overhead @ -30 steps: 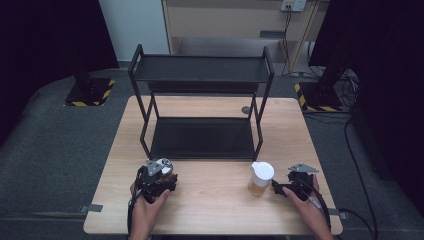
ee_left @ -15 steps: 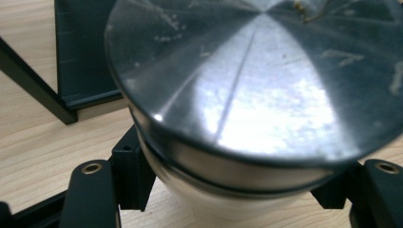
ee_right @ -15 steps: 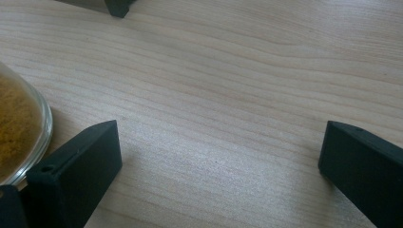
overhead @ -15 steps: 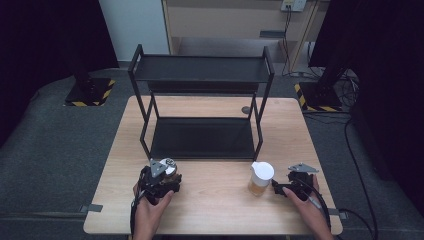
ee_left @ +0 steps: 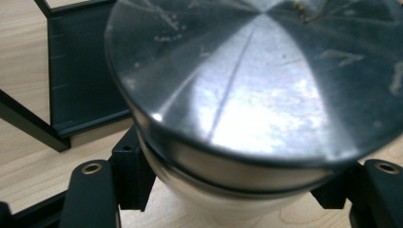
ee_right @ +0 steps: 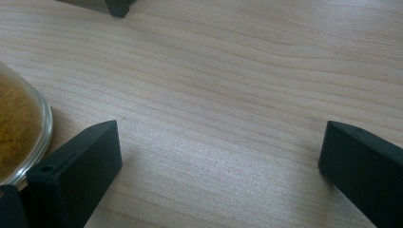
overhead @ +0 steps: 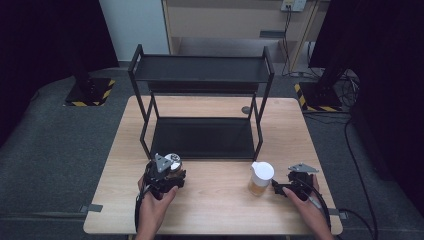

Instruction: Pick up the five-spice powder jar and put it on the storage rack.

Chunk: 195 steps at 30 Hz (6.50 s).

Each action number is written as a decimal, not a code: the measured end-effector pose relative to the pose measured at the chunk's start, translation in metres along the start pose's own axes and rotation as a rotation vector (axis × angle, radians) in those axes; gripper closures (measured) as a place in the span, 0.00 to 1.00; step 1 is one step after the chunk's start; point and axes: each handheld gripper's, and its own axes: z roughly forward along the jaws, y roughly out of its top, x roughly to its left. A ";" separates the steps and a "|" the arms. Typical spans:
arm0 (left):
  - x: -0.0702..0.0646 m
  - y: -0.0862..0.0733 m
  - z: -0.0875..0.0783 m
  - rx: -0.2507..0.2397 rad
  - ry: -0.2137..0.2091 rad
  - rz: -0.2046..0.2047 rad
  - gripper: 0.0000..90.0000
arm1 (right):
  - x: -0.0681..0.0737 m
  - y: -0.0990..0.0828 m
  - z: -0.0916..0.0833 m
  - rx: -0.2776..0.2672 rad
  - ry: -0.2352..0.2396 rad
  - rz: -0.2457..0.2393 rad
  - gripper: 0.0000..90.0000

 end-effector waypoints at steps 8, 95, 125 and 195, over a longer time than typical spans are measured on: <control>0.004 0.011 0.009 -0.012 0.002 0.004 0.33 | 0.000 0.000 0.000 0.000 0.001 -0.001 0.02; 0.028 0.056 0.113 0.028 0.039 0.012 0.13 | -0.002 0.000 0.000 0.000 0.006 -0.007 0.02; 0.010 0.023 0.040 0.040 0.024 0.034 0.06 | -0.002 0.000 0.000 0.000 0.006 -0.007 0.02; 0.079 -0.046 0.031 0.116 0.166 -0.129 0.00 | -0.001 -0.002 -0.002 0.000 0.007 -0.006 0.02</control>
